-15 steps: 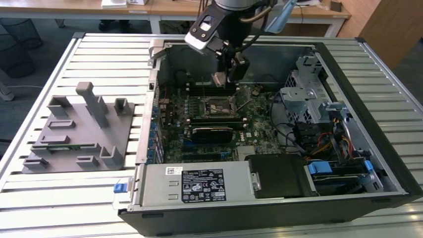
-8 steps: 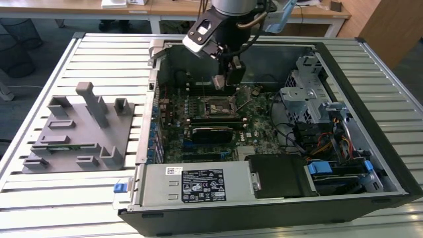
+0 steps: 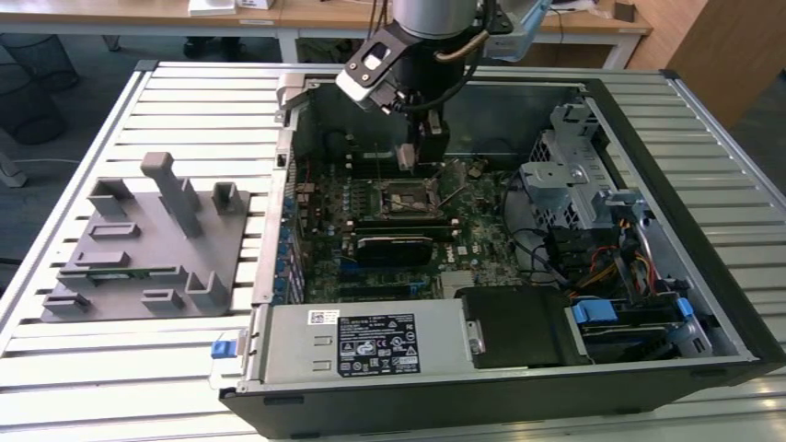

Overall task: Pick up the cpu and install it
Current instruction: 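Place the cpu into insertion slot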

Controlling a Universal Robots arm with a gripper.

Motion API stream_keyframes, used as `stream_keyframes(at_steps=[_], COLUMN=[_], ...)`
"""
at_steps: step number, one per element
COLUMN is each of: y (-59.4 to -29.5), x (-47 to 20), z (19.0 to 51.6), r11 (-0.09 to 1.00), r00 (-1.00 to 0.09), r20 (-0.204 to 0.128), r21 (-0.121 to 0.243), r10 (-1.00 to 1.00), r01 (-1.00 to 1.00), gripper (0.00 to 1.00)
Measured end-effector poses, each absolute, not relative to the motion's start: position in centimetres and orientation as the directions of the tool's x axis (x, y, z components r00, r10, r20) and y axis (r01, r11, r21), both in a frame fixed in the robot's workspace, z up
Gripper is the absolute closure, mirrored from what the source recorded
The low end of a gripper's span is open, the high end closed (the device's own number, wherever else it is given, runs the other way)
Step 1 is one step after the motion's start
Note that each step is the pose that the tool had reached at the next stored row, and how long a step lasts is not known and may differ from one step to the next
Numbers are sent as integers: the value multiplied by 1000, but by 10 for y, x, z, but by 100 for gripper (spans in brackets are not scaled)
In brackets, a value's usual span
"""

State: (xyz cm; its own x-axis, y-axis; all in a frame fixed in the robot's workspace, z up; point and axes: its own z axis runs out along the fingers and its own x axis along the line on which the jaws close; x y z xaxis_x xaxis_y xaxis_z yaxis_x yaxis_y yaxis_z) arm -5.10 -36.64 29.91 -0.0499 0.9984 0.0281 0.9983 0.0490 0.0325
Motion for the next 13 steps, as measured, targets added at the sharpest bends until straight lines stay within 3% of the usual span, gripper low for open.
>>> stream_keyframes(at_steps=[13], y=[-358], x=[-51], z=[287], r11=[49], r00=[-50], r20=[31], r21=[33], r10=[998], r01=[998], gripper=[46])
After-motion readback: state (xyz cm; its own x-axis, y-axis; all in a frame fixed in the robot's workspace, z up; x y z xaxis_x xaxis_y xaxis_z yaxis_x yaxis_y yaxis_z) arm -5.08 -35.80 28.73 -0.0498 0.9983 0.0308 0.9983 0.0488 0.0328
